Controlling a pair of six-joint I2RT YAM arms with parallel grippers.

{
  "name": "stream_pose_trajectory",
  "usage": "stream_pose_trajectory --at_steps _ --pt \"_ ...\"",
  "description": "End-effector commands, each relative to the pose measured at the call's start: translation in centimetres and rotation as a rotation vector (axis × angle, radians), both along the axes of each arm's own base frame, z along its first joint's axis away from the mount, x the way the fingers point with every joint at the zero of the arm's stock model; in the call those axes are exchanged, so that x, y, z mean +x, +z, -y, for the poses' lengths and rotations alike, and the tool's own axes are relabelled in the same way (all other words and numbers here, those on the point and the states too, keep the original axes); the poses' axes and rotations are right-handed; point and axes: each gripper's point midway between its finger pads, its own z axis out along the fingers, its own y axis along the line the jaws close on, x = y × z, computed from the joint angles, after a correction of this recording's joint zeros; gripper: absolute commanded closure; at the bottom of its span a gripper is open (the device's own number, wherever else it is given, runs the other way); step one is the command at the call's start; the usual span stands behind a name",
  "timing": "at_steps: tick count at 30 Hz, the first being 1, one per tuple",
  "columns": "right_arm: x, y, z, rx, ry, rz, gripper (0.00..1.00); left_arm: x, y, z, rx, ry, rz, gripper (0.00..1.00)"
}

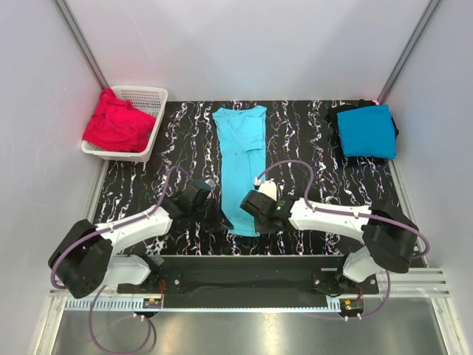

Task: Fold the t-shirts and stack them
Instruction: Fold the tshirt

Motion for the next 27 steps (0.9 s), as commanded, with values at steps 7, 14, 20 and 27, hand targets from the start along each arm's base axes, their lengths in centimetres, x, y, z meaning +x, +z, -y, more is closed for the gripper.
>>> stream_pose_trajectory --at_steps 7,14,20,27 --pt "3.5 1.4 -0.1 -0.127 0.045 0.122 1.00 3.3 0.7 0.1 0.089 0.042 0.089 1.00" --pt "5.2 3.6 0.4 -0.120 0.035 0.189 1.00 5.2 1.4 0.0 0.146 0.071 0.128 1.00" --pt "8.5 5.8 1.7 -0.131 -0.011 0.250 1.00 7.7 1.9 -1.8 0.305 0.137 0.185 1.00" --pt "13.8 8.8 3.0 -0.108 -0.040 0.329 1.00 13.9 4.4 -3.8 0.436 0.233 0.270 1.00"
